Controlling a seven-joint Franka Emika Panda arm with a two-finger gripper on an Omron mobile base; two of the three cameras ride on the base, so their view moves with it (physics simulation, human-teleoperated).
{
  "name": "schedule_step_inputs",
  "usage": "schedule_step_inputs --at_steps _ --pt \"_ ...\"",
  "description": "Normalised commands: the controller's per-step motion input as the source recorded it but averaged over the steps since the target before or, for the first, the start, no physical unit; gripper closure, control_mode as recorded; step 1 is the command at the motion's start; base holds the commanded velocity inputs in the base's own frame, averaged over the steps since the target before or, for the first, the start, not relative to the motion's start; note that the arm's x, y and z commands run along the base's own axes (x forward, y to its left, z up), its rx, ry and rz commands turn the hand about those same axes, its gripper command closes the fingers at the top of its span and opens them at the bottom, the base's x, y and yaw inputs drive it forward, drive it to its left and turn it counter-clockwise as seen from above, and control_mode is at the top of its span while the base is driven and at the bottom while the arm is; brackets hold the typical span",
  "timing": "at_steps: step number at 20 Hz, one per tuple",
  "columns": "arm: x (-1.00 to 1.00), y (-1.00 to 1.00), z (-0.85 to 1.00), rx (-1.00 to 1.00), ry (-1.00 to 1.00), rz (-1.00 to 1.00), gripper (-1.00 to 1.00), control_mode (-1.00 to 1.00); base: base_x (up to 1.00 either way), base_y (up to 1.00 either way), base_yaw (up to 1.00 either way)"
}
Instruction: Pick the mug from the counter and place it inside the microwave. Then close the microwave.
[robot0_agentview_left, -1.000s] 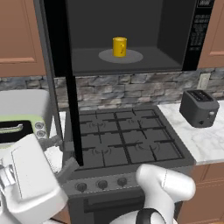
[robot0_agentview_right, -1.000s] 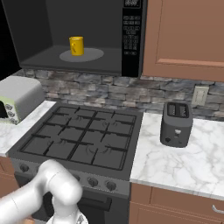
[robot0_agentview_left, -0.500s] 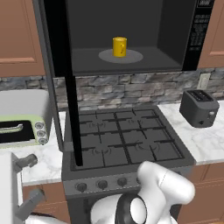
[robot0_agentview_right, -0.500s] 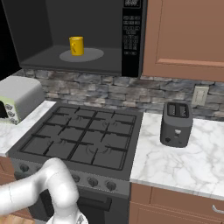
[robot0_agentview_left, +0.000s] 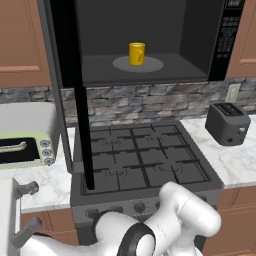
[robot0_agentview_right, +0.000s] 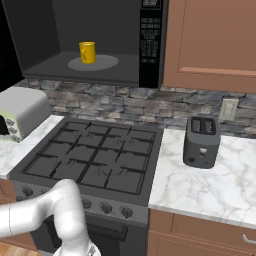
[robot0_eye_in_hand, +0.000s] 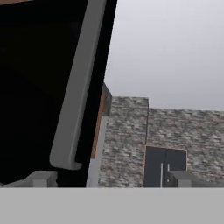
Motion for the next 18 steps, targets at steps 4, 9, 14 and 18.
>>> schedule_step_inputs --at_steps 4,9,14,18 --pt "0.34 0.00 -0.08 0.00 0.01 0.00 -1.00 -1.00 0.00 0.00 0.00" --pt "0.61 0.00 0.00 0.00 0.12 0.09 -1.00 -1.00 0.00 0.00 0.00" --pt "0.74 0.00 0.00 0.00 0.22 0.19 -1.00 -1.00 0.00 0.00 0.00" --pt "0.55 0.00 0.00 0.00 0.22 0.15 -1.00 -1.00 0.00 0.00 0.00"
